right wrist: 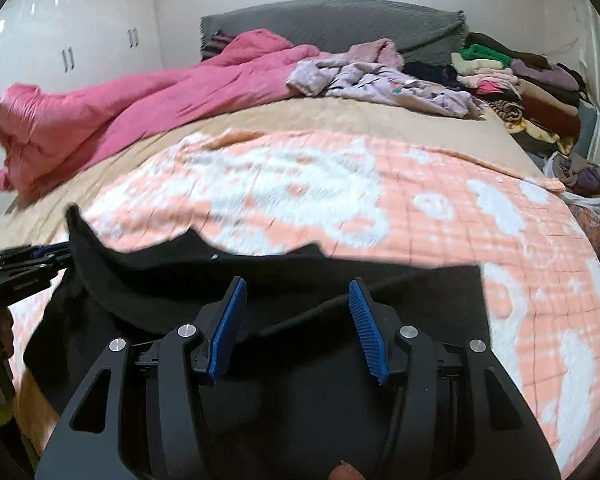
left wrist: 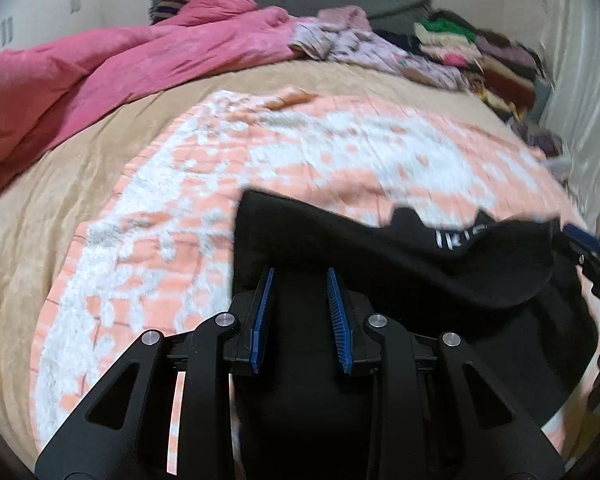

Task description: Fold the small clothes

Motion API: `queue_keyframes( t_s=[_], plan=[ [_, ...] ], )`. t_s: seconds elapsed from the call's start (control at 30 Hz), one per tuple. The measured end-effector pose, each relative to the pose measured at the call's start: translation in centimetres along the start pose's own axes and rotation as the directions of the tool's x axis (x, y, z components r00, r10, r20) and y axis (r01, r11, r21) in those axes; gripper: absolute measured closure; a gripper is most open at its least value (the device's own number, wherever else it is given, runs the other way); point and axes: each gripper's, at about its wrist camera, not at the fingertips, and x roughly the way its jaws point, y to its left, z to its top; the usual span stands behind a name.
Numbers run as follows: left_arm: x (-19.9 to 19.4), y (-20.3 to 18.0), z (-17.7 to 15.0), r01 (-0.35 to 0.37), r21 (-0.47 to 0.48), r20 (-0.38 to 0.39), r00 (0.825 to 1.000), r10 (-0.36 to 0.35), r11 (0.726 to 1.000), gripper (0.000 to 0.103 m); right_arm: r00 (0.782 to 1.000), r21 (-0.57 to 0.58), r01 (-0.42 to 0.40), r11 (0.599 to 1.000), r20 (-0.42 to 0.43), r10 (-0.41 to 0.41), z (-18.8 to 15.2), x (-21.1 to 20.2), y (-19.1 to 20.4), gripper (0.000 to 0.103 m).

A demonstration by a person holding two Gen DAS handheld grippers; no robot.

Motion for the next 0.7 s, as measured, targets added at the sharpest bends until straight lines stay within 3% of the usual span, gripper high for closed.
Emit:
queue_keyframes(
  t_s=[0.2,0.33,0.5,0.7],
  plan=[
    [-1.1,2.9,1.0,-0.002,-0.083,0.025,1.000,0.004,0.997,0.083,0.999,0.081,0.034,0.996,0.029,-0.036,0.3,-1.1,-2.8,0.050],
    [-1.0,4.0,0.6,0.003,-0.115,0.009,1.000,-0.002,0.993,0.083,0.997,0.125,0.082,0.989,0.004,-0.083,-1.0,-1.5,-4.9,0.047],
    [0.1,4.1,-0.7,0.017,-0.105,-0.028,0.999,-0.020,0.994,0.081,0.987,0.164,0.158,0.974,-0.065,-0.149,-3.2,-1.4,-7.6,0.046],
    [1.7,3.0,-1.3,0.038,-0.062,-0.054,0.998,-0.042,0.997,0.075,0.976,0.125,0.194,0.973,-0.123,-0.179,-3.9,-0.3,-9.0,0.046]
  ],
)
